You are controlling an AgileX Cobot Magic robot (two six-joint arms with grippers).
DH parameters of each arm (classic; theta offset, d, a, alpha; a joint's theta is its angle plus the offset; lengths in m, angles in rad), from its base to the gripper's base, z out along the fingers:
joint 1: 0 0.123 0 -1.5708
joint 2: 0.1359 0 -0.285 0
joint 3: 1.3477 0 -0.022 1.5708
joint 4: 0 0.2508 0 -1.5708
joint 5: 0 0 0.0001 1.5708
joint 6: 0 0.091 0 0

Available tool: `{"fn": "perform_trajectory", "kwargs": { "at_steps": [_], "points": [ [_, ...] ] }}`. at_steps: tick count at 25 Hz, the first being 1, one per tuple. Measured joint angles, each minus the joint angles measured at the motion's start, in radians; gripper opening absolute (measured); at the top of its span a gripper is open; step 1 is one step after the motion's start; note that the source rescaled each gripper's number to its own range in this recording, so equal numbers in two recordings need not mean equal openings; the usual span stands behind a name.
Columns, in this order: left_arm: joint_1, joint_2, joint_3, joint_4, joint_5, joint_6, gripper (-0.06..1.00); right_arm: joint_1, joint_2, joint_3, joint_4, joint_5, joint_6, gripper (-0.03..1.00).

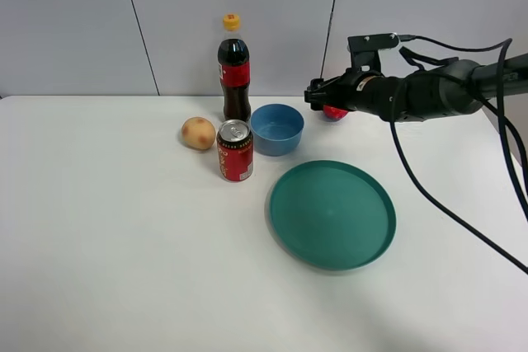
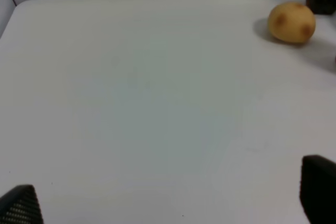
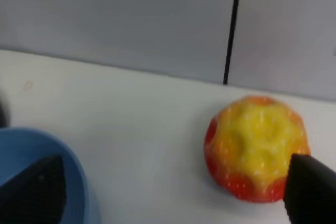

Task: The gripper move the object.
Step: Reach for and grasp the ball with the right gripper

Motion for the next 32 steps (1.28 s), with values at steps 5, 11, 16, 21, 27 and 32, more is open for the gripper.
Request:
{"fn": "perform_trajectory", "kwargs": {
  "at_steps": [5, 11, 16, 21, 27, 32],
  "points": [
    [0.0, 0.0, 0.0, 0.0, 0.0, 0.0, 1.0, 0.0, 0.0, 0.0, 0.0, 0.009, -0.102, 0.73],
    [0.0, 0.0, 0.0, 0.0, 0.0, 0.0, 1.0, -0.013, 0.019, 0.0, 0.047, 0.024, -0.144, 0.73],
    [0.0, 0.0, 0.0, 0.0, 0.0, 0.0, 1.0, -0.039, 0.049, 0.0, 0.094, 0.022, -0.148, 0.73],
    [0.0, 0.0, 0.0, 0.0, 0.0, 0.0, 1.0, -0.063, 0.07, 0.0, 0.108, -0.007, -0.151, 0.73],
    [0.0, 0.0, 0.0, 0.0, 0.0, 0.0, 1.0, -0.069, 0.111, 0.0, 0.116, -0.088, -0.152, 0.73],
    [0.0, 0.0, 0.0, 0.0, 0.0, 0.0, 1.0, -0.069, 0.129, -0.001, 0.136, -0.147, -0.153, 0.73]
  ]
}}
